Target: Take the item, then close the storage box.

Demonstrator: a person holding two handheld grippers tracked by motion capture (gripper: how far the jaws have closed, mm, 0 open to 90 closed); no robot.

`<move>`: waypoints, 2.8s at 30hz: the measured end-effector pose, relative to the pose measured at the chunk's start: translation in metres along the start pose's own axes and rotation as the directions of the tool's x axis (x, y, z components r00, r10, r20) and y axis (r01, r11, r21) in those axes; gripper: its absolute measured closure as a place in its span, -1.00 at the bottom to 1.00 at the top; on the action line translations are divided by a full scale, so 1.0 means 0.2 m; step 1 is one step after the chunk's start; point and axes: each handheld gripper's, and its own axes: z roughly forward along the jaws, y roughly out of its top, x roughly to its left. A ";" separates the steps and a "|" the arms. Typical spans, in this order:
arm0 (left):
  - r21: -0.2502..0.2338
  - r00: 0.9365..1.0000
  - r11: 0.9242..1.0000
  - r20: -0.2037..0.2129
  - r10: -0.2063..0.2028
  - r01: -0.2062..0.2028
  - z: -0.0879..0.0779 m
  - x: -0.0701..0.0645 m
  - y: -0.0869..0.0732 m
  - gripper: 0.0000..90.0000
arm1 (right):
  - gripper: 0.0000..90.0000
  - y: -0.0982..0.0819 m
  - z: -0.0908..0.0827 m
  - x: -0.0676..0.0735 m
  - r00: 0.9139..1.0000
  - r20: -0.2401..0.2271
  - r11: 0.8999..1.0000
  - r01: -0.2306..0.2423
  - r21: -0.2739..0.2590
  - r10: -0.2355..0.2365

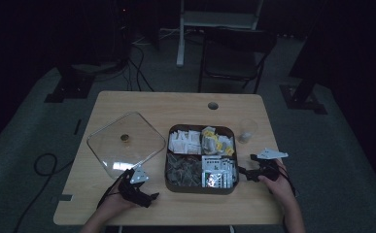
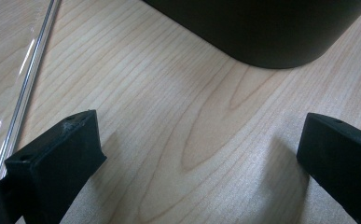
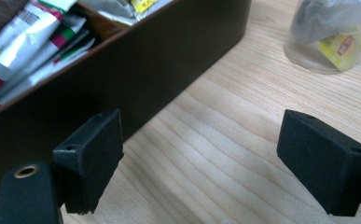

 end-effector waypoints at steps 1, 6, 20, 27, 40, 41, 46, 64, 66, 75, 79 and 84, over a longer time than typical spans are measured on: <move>0.000 1.000 1.000 0.000 0.000 0.000 0.00 0.00 0.00 -0.99 | -0.69 0.00 0.00 0.01 1.000 0.001 1.000 0.010 0.008 -0.010; -0.001 1.000 1.000 0.005 0.007 -0.007 0.00 0.00 0.00 -0.99 | -0.68 0.01 0.02 0.02 0.999 0.002 0.998 0.040 0.056 -0.041; -0.001 1.000 1.000 0.004 0.006 -0.006 0.00 0.00 -0.01 -0.99 | -0.69 0.01 0.04 0.03 0.997 0.010 0.991 0.079 0.112 -0.081; -0.001 1.000 1.000 0.004 0.006 -0.006 0.00 0.00 -0.01 -0.99 | -0.69 0.01 0.04 0.03 0.997 0.011 0.991 0.079 0.112 -0.081; 0.006 1.000 1.000 -0.011 -0.025 0.026 -0.02 0.00 0.00 -0.98 | -0.69 0.01 0.04 0.03 0.997 0.010 0.991 0.079 0.112 -0.081; 0.000 0.999 1.000 -0.016 -0.031 0.031 -0.03 0.00 0.01 -0.98 | -0.69 0.01 0.04 0.03 0.997 0.009 0.991 0.079 0.112 -0.081; -0.030 0.997 0.998 -0.051 -0.058 0.056 -0.07 0.04 0.02 -0.98 | -0.69 0.01 0.04 0.03 0.997 0.009 0.991 0.079 0.112 -0.081; -0.072 0.974 0.988 -0.173 -0.149 0.139 -0.14 0.23 0.04 -0.97 | -0.69 0.01 0.04 0.03 0.997 0.009 0.991 0.079 0.112 -0.081; -0.079 0.969 0.986 -0.186 -0.161 0.149 -0.14 0.25 0.05 -0.97 | -0.69 0.01 0.04 0.03 0.997 0.009 0.991 0.079 0.112 -0.081; -0.087 0.947 0.979 -0.250 -0.200 0.183 -0.14 0.33 0.04 -0.97 | -0.69 0.01 0.04 0.03 0.997 0.009 0.990 0.080 0.113 -0.081; -0.094 0.937 0.975 -0.271 -0.220 0.201 -0.14 0.36 0.05 -0.97 | -0.69 0.01 0.04 0.03 0.997 0.009 0.990 0.080 0.113 -0.081; -0.128 0.920 0.968 -0.305 -0.247 0.218 -0.15 0.40 0.07 -0.97 | -0.69 0.01 0.04 0.03 0.997 0.009 0.990 0.079 0.113 -0.080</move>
